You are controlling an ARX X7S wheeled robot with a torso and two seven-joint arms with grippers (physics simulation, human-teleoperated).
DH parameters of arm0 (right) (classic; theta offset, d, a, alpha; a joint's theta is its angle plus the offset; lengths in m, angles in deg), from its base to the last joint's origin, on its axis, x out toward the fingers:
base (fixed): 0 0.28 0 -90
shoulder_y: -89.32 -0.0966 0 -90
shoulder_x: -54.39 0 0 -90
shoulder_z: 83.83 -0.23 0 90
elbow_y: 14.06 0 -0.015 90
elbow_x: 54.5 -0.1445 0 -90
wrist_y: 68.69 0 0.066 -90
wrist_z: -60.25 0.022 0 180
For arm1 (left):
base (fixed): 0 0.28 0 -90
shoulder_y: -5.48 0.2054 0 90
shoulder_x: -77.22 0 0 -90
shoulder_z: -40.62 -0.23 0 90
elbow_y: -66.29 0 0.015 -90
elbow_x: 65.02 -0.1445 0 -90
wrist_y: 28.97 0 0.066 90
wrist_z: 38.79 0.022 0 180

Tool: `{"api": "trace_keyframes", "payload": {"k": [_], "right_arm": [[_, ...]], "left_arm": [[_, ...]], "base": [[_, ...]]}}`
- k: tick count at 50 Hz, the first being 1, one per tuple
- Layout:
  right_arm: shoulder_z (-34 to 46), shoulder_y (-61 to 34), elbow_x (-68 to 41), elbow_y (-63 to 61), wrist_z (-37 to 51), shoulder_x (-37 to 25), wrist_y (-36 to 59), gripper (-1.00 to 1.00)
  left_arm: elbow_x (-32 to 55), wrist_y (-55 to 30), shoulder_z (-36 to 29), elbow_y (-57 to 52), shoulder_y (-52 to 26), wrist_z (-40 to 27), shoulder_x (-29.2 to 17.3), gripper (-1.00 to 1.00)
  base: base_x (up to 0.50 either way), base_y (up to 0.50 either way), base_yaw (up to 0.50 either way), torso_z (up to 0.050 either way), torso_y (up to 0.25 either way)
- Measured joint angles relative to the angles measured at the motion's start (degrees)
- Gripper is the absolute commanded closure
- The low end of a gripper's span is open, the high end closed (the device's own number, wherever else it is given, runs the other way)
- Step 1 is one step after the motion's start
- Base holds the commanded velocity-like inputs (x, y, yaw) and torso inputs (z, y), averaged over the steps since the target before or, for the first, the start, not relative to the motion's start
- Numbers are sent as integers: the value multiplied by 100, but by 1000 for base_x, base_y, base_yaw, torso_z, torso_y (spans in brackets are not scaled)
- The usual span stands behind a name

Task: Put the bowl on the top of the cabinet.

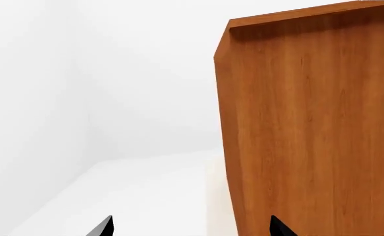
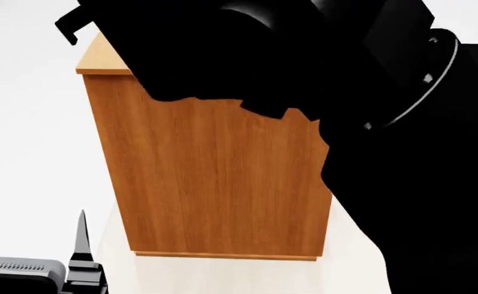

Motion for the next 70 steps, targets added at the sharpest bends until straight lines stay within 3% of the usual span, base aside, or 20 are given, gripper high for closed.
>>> {"api": "trace_keyframes", "payload": {"k": [49,70], "right_arm": [[992,430,1237,1460,-754,414,-1259,100],[1119,498,1314,1309,-1005,400,-1589,100]], "left_arm": [[42,145,-48,175,35,4,1,-100],[32,117,-110,173,2,-2,-2,-100]], "base": [[0,0,0,0,1],[0,0,0,0,0]]}}
